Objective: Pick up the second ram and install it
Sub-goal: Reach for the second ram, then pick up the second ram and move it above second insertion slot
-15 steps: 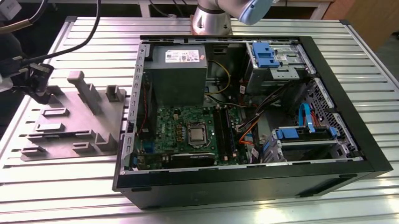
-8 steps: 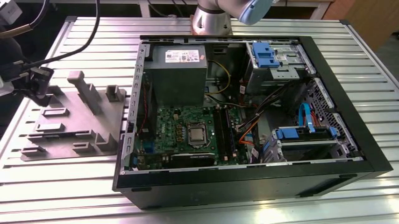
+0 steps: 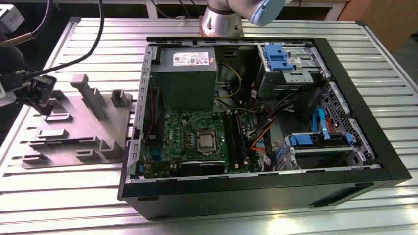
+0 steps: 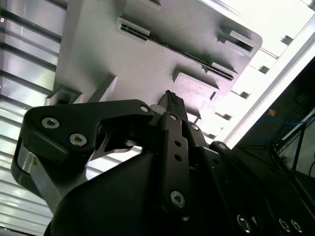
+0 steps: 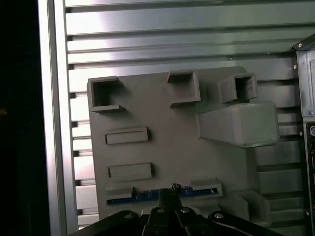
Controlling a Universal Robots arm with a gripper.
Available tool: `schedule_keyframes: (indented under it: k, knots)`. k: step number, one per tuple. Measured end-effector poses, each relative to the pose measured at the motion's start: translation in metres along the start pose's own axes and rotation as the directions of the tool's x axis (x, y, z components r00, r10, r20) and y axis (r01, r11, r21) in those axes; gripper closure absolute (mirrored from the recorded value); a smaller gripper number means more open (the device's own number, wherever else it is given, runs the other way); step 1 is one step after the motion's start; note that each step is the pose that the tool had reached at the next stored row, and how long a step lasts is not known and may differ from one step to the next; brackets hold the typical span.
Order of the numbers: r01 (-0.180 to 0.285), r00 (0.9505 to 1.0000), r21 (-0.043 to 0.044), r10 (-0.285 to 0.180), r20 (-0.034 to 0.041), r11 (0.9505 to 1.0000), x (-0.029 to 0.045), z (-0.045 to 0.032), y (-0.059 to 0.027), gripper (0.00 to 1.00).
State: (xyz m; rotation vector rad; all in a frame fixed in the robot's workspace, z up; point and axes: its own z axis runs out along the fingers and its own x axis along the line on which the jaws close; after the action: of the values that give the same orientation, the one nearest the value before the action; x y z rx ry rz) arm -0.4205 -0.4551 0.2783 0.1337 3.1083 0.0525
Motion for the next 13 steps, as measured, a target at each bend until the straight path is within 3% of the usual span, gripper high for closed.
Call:
schedule_keyframes:
  k: [13]
  knots:
    - [0.000, 1.0000, 0.0001, 0.000, 0.0000, 1.0000, 0.0015, 0.0030, -0.0003, 0.90]
